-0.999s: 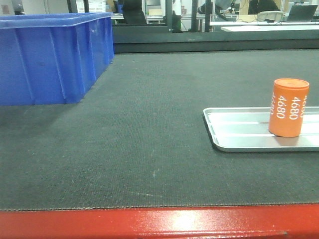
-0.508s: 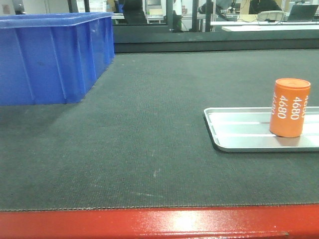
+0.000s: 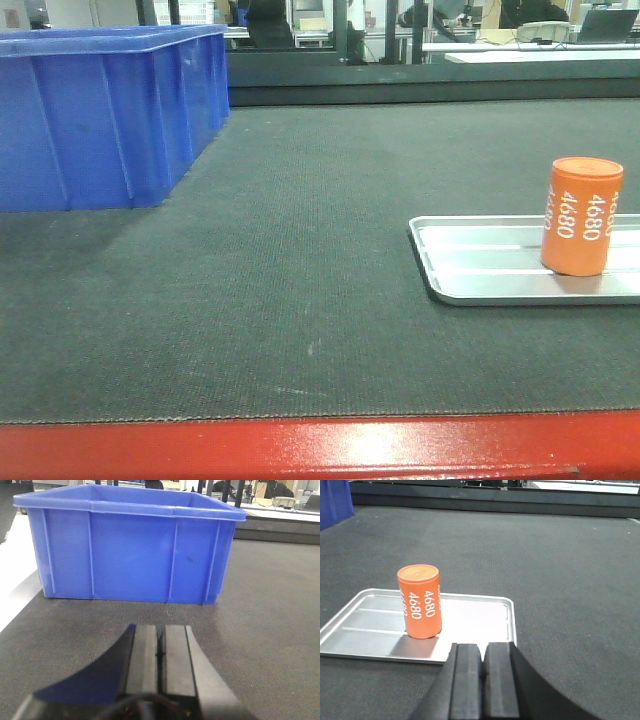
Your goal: Grab orange capacitor from left shelf to right conveyor
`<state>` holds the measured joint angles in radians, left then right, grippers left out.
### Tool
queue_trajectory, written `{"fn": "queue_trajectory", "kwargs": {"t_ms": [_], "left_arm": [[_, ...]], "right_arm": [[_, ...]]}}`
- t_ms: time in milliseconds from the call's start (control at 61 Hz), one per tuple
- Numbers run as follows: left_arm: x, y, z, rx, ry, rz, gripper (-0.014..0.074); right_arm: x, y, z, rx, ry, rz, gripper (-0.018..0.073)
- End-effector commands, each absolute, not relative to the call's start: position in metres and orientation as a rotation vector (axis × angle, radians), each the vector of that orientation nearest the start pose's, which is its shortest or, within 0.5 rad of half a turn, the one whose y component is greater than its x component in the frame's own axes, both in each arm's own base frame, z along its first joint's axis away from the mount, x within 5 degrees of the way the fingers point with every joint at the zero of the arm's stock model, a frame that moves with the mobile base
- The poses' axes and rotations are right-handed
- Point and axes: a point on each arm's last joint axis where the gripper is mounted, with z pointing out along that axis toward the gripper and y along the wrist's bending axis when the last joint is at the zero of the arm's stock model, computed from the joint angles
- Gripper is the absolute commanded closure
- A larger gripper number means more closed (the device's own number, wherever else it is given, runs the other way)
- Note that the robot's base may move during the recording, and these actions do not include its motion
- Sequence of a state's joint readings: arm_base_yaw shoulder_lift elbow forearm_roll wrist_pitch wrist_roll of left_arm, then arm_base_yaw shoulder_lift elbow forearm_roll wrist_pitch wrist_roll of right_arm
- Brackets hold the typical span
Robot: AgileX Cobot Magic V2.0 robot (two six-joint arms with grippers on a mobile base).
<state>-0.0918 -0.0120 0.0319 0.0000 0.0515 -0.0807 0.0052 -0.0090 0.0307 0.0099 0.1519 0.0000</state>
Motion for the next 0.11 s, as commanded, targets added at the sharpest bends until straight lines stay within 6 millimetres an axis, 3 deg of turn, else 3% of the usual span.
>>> {"fn": "queue_trajectory", "kwargs": {"t_ms": [0, 98], "left_arm": [[0.0542, -0.0053, 0.2094, 0.012, 1.443, -0.148, 0.0701], [0.0542, -0.0053, 0.2094, 0.012, 1.443, -0.148, 0.0701]], "right_arm": [[0.0555, 0.0, 0.1987, 0.008, 1.541, 0.008, 0.0519], [0.0555, 0.0, 0.1987, 0.008, 1.541, 0.008, 0.0519]]}}
